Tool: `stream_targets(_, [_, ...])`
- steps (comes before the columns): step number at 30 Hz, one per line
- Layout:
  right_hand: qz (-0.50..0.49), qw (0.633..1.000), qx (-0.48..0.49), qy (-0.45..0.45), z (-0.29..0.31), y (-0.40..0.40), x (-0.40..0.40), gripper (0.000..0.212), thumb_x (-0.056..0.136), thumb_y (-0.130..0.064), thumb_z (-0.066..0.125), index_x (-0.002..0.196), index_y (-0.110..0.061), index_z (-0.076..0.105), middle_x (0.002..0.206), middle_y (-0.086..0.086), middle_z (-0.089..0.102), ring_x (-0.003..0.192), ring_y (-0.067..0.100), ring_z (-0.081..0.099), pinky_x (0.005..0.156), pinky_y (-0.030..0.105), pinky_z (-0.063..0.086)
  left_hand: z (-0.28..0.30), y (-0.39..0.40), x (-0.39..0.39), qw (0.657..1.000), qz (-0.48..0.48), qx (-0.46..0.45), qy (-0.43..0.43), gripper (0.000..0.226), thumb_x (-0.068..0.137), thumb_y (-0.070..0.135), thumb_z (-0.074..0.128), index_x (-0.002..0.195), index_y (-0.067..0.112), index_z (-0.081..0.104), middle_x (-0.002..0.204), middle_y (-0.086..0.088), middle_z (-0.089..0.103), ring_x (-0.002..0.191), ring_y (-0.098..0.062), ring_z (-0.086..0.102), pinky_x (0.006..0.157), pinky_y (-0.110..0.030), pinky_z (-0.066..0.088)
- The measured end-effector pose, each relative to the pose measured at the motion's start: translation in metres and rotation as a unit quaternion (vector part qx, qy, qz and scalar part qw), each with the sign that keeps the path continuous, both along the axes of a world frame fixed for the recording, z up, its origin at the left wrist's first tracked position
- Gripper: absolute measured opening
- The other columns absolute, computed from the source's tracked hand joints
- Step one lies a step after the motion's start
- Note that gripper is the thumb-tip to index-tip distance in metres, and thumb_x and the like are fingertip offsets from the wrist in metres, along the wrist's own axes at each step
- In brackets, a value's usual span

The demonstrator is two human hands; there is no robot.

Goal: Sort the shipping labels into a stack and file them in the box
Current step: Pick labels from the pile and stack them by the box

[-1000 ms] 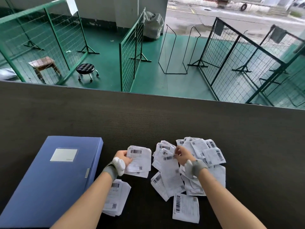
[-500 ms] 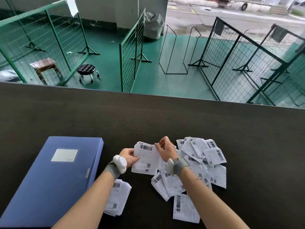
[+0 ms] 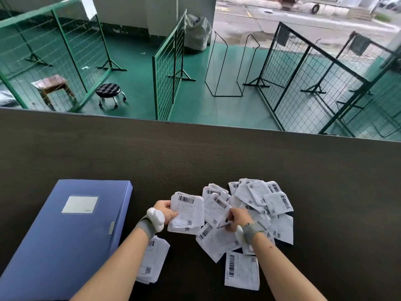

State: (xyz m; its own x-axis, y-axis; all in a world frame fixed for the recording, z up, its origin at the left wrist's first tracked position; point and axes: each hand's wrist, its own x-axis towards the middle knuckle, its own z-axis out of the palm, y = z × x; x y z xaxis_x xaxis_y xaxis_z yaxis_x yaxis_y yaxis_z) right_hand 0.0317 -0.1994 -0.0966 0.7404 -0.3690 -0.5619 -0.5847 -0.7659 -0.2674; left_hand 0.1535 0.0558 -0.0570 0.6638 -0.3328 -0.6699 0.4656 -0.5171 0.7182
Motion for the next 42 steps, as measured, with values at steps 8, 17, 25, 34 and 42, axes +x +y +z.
stream_targets(8, [-0.180, 0.953, 0.170, -0.174, 0.042, -0.003, 0.024, 0.018, 0.095, -0.003, 0.052, 0.081, -0.015, 0.053, 0.078, 0.004, 0.057, 0.059, 0.009, 0.049, 0.044, 0.012, 0.038, 0.000, 0.006, 0.004, 1.000, -0.003, -0.005, 0.013, 0.039, 0.085, -0.006, 0.058, 0.123, 0.001, 0.057, 0.124, -0.018, 0.062, 0.114, -0.032, 0.060, 0.101, -0.048, 0.047])
stream_targets(17, [-0.009, 0.960, 0.196, -0.201, 0.064, 0.064, 0.060, 0.002, 0.090, -0.015, 0.063, 0.092, -0.014, 0.063, 0.093, 0.002, 0.064, 0.089, 0.017, 0.064, 0.072, 0.025, 0.056, 0.019, -0.007, -0.010, 0.988, -0.009, -0.144, 0.059, 0.030, 0.089, 0.000, 0.057, 0.119, 0.000, 0.056, 0.117, -0.020, 0.063, 0.104, -0.030, 0.064, 0.080, -0.038, 0.059])
stream_targets(25, [-0.120, 0.981, 0.054, -0.142, 0.021, 0.038, 0.052, 0.053, 0.090, -0.034, 0.064, 0.135, -0.013, 0.045, 0.128, 0.009, 0.053, 0.123, 0.025, 0.050, 0.101, 0.035, 0.046, -0.001, 0.019, 0.003, 1.000, 0.020, -0.014, -0.001, 0.027, 0.086, -0.005, 0.058, 0.110, 0.006, 0.064, 0.116, -0.016, 0.066, 0.102, -0.028, 0.064, 0.095, -0.045, 0.051])
stream_targets(34, [-0.172, 0.983, -0.023, -0.055, -0.013, 0.020, 0.026, 0.074, 0.065, -0.026, 0.086, 0.127, -0.019, 0.046, 0.135, 0.009, 0.040, 0.130, 0.029, 0.035, 0.109, 0.046, 0.038, -0.009, 0.021, 0.004, 0.999, 0.026, 0.021, 0.001, 0.032, 0.085, -0.007, 0.058, 0.115, 0.000, 0.062, 0.118, -0.017, 0.065, 0.110, -0.030, 0.062, 0.095, -0.040, 0.052])
stream_targets(42, [-0.165, 0.974, -0.044, -0.147, 0.011, 0.007, 0.024, 0.018, 0.096, -0.028, 0.055, 0.103, -0.017, 0.067, 0.103, 0.005, 0.070, 0.101, 0.024, 0.064, 0.091, 0.036, 0.051, -0.011, 0.017, 0.007, 0.997, 0.014, 0.060, -0.037, 0.031, 0.084, -0.005, 0.060, 0.115, -0.003, 0.063, 0.118, -0.019, 0.065, 0.111, -0.031, 0.062, 0.096, -0.037, 0.050])
